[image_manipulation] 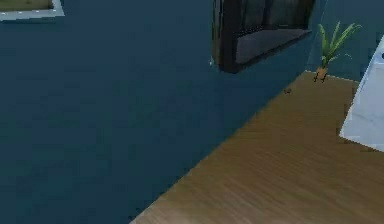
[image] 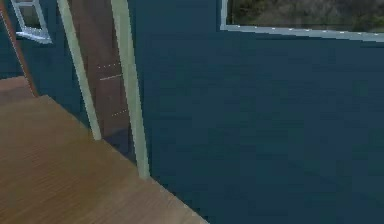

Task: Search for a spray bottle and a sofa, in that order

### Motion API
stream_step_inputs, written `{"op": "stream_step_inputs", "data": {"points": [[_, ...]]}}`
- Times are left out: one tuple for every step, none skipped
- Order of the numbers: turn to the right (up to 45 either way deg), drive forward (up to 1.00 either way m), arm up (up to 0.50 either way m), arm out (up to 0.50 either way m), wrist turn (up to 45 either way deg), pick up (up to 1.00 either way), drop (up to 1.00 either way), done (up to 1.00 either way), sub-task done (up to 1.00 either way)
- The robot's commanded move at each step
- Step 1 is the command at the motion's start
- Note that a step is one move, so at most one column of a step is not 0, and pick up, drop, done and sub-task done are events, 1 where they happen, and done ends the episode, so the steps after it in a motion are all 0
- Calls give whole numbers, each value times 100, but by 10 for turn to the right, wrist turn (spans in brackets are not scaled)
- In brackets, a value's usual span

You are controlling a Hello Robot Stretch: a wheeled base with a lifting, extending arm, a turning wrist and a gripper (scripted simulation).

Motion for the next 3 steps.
{"op": "stream_step_inputs", "data": {"points": [[0, 55, 0, 0, 0, 0, 0, 0, 0], [-450, 0, 0, 0, 0, 0, 0, 0, 0], [-30, 0, 0, 0, 0, 0, 0, 0, 0]]}}
